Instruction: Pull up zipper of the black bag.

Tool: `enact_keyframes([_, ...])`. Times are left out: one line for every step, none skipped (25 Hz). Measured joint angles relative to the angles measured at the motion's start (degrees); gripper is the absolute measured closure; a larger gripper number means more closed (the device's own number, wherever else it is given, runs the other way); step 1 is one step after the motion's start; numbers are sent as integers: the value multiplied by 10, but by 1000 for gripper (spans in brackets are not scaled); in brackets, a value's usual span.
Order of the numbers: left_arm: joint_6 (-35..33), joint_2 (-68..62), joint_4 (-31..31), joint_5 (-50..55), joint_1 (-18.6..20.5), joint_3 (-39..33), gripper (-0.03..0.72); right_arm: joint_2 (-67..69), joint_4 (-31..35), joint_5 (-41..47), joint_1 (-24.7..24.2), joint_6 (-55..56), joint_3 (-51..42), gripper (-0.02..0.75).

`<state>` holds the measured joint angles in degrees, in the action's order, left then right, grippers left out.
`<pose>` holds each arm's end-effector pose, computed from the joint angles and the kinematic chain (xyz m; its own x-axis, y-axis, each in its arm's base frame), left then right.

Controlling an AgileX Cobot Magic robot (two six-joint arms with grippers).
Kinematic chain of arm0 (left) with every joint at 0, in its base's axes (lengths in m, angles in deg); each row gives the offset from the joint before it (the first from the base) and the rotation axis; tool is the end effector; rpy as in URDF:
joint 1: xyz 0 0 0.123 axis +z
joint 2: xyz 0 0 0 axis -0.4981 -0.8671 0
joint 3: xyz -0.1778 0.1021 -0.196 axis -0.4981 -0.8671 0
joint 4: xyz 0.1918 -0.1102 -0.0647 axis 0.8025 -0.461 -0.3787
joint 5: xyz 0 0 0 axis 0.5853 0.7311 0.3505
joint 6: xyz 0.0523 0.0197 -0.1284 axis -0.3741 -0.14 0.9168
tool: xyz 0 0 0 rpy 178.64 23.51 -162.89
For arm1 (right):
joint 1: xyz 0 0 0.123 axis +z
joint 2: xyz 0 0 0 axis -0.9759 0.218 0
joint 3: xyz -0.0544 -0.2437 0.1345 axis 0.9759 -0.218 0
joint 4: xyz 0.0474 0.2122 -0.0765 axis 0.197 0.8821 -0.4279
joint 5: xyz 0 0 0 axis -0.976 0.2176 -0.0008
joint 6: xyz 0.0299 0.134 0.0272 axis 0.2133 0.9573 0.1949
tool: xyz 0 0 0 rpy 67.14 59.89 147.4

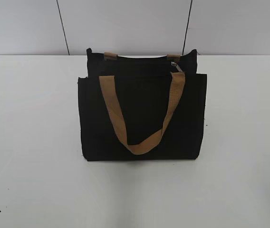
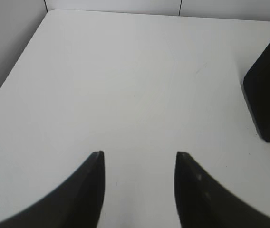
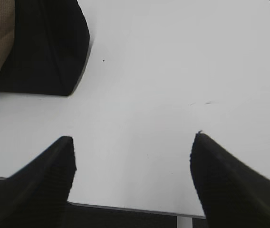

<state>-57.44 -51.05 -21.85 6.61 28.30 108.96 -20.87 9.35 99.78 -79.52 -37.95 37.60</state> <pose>0.0176 0.0003 0.2523 -0.4273 0.0016 -0.9041 0.0176 0.9998 -0.0066 0.0186 0.0194 0.2362 -0.4852 -0.0781 -0.8709 -0.1363 0.9906 -0.0130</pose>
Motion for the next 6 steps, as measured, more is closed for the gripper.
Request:
enact_keyframes([0, 0, 0, 0, 0, 0, 321, 0, 0, 0, 0, 0, 0, 160])
enact_keyframes([0, 0, 0, 0, 0, 0, 326, 0, 0, 0, 0, 0, 0, 160])
enact_keyframes([0, 0, 0, 0, 0, 0, 332, 0, 0, 0, 0, 0, 0, 160])
enact_keyframes([0, 0, 0, 0, 0, 0, 337, 0, 0, 0, 0, 0, 0, 160])
enact_keyframes([0, 0, 0, 0, 0, 0, 343, 0, 0, 0, 0, 0, 0, 160])
enact_keyframes([0, 0, 0, 0, 0, 0, 349, 0, 0, 0, 0, 0, 0, 160])
